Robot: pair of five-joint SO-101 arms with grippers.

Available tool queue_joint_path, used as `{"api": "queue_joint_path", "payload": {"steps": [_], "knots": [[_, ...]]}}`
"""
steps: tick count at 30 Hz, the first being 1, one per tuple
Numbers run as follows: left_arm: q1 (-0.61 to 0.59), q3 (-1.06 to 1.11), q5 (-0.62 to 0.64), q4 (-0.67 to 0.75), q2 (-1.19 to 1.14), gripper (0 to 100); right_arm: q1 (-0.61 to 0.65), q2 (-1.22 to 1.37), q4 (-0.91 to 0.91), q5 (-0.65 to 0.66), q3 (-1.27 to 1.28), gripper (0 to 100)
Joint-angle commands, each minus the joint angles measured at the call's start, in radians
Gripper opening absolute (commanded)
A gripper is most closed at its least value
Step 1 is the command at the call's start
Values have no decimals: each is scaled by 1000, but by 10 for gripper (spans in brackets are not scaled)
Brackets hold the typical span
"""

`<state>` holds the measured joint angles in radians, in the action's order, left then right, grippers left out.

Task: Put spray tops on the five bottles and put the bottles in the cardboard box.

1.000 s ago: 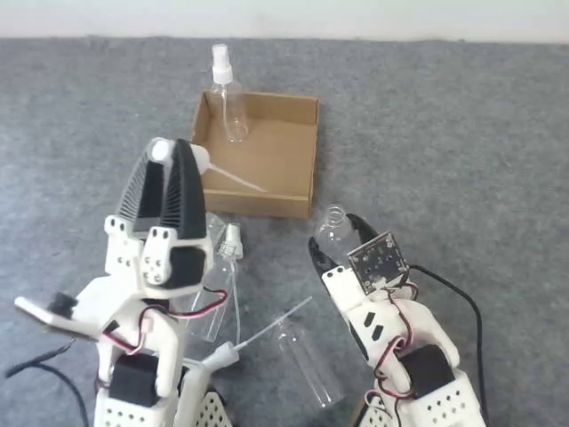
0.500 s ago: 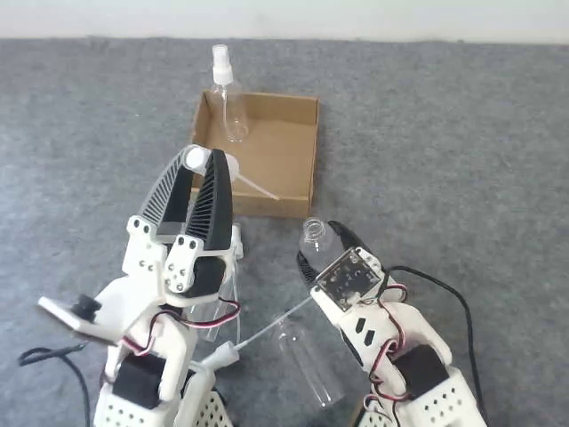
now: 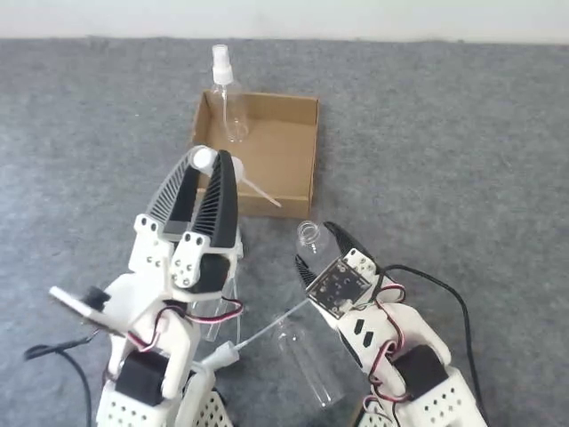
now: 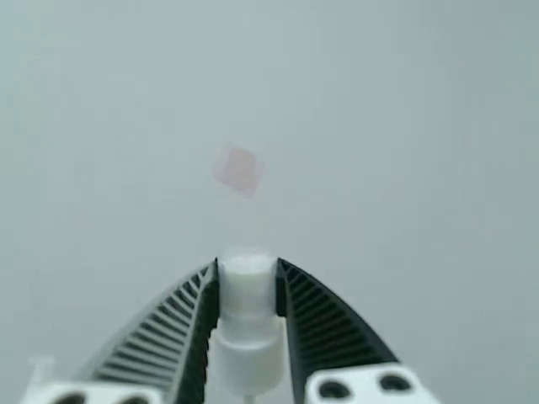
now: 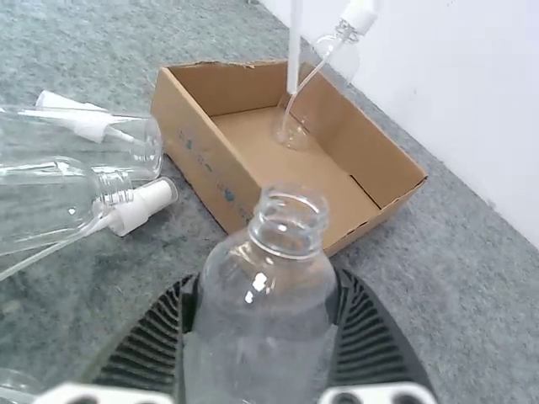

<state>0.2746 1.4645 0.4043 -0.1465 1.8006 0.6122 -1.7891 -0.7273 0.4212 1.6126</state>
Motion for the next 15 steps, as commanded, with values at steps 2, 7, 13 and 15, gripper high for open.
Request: {"api": "queue_joint_path", "payload": {"steps": [2, 7, 13, 15], "knots": [[81, -13, 23, -14, 14, 11, 10, -22, 30, 25, -15, 6], [103, -13, 21, -15, 12, 11, 10, -22, 30, 26, -15, 6], [107, -8, 25, -43, 12, 11, 8, -22, 53, 41, -9, 6], [123, -8, 25, -44, 12, 11, 8, -22, 84, 83, 18, 6]]}}
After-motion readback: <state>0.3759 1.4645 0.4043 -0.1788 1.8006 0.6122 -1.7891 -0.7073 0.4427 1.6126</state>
